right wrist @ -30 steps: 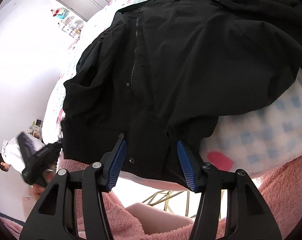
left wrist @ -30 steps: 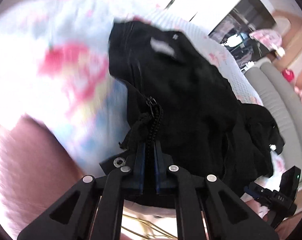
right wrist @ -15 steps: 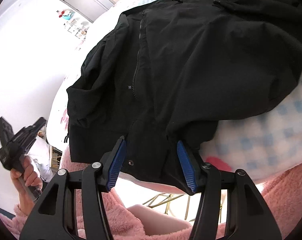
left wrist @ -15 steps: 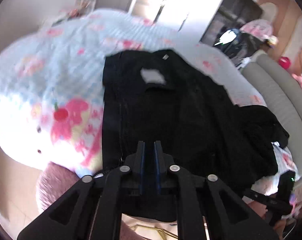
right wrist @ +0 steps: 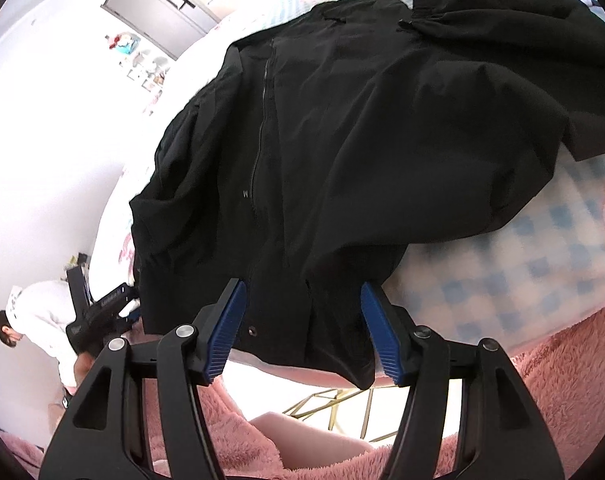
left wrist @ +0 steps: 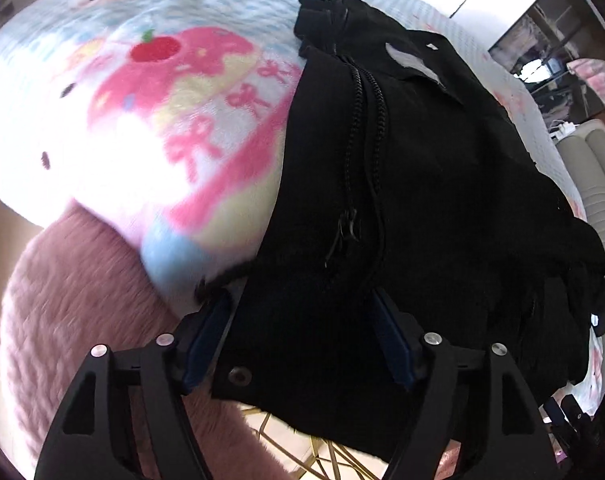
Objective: Fold clothes
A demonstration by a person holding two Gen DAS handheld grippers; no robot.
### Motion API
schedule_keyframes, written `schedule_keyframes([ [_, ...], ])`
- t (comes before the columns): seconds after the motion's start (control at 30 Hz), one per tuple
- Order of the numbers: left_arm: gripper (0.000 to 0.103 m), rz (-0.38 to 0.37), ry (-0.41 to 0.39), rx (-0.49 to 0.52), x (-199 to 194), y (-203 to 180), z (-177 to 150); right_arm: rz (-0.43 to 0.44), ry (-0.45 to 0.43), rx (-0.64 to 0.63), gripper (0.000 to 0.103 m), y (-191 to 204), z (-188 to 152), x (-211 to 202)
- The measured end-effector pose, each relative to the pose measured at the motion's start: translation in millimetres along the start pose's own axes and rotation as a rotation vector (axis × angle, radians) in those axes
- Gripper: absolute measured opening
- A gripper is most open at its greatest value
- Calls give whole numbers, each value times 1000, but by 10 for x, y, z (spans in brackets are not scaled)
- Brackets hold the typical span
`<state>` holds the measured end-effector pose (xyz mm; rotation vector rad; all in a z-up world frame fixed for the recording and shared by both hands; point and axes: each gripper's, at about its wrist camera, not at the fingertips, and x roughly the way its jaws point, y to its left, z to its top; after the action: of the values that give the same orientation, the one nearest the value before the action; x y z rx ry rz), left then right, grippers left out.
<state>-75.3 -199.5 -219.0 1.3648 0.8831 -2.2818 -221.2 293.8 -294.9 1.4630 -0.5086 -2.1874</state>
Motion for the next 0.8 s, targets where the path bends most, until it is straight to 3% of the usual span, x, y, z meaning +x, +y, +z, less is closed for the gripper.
schedule_keyframes([
  [0.2,77,-67,-12,23,35,-9,-14,-16,-26,-21,61,-62,41,-167],
  [0.23,69,-87,-17,32,33,-13,-9,-22,-38,-11,61,-107,72,-202],
  [0.27,45,-102,-26,33,5,-9,0,-37,-43,-6,61,-139,111,-214],
  [0.33,27,-124,-72,24,-152,-4,-8,-77,-47,-17,61,-161,195,-230],
  [0.47,6,-141,-161,47,-562,-67,-33,-124,-84,-89,61,-48,335,-352],
  [0.63,6,-148,-218,248,-960,-412,114,-127,-112,-77,64,-52,415,-465],
  [0.77,6,-232,-213,334,-1130,-764,185,-82,-102,-42,64,-82,350,-428],
  [0.8,6,-257,-215,396,-1187,-993,187,-71,-99,-32,64,-96,336,-421],
])
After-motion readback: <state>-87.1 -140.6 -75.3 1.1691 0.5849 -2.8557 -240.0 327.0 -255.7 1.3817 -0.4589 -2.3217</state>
